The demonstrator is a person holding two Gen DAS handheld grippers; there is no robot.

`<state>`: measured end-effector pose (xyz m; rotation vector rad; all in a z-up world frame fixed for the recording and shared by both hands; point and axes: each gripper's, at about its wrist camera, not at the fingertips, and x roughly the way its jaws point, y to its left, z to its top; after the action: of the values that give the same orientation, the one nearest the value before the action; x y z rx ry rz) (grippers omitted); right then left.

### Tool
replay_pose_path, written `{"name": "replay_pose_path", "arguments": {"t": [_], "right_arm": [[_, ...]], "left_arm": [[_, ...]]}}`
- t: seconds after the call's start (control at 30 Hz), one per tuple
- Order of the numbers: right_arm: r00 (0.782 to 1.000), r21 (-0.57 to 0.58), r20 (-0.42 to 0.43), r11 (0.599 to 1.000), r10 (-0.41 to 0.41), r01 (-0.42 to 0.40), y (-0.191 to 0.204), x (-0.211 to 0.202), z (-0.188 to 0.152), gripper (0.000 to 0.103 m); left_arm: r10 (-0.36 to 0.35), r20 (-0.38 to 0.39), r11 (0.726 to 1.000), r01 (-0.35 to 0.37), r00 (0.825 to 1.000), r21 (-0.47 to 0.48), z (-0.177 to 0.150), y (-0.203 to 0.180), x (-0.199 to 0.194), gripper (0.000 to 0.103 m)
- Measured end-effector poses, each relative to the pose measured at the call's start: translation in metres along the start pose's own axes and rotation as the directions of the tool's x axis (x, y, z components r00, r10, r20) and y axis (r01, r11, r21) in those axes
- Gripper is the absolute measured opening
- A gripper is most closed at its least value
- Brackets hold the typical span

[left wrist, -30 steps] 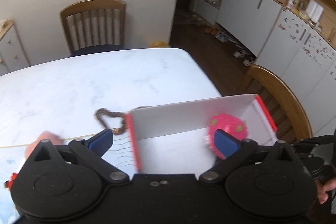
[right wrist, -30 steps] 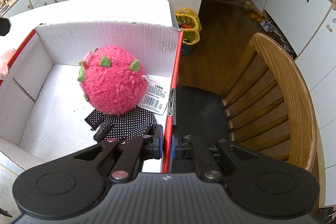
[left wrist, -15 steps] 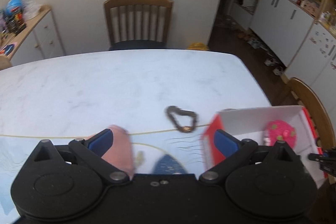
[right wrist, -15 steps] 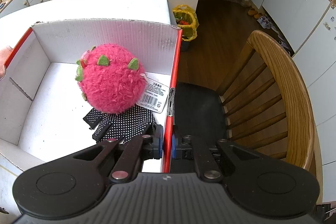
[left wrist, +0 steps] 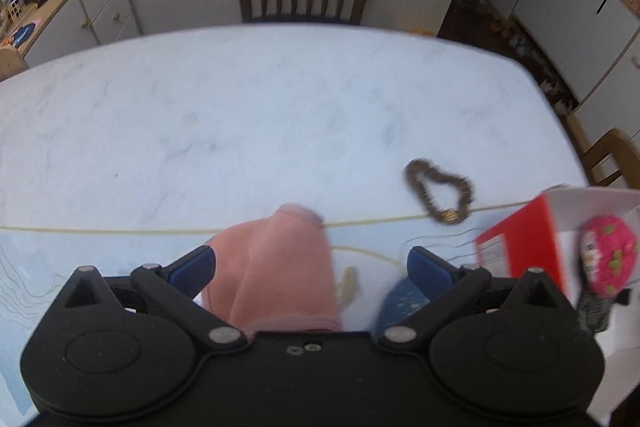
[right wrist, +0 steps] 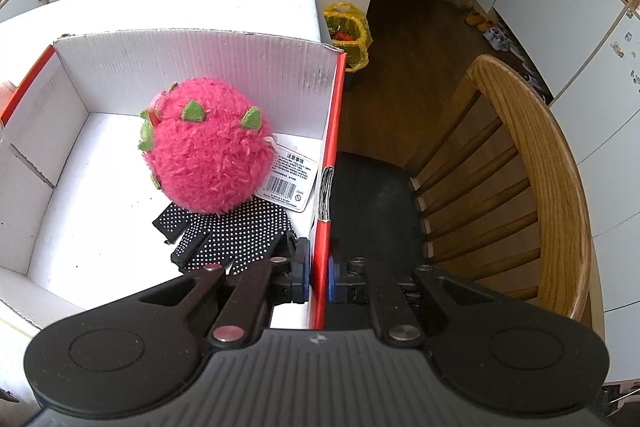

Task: Organize objects
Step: 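Grasp the pink fleece garment with the left gripper and lift it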

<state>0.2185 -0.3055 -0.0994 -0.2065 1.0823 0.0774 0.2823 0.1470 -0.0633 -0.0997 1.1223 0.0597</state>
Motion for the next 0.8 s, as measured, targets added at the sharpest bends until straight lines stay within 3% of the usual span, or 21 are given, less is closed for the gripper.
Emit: {"name": "replay_pose_path", "arguments": {"t": [0.37,0.6,0.8], "right_arm": [[1.0,0.001,-0.012,1.0,-0.017,0.017,0.003,0.001,0.001,0.009],[1.0,-0.001,-0.013,1.0,-0.018,0.018,0.003,0.0,0.001,0.009],[1.0,-0.003,-0.012,1.0,-0.014,0.014,0.003,0.001,0.001,0.009]], "left_arm": [[0.038,-0.115,0.999,-0.036,0.993,0.021,-0.012,0.003,0.05,0.097],[0.076,-0.16,0.996,-0.067,0.984,0.064,-0.018,-0.003,0.059,0.072],[0.083,-0.156,0.996,-0.075,0.984,0.057,-0.016,-0.003,0.05,0.044]]}}
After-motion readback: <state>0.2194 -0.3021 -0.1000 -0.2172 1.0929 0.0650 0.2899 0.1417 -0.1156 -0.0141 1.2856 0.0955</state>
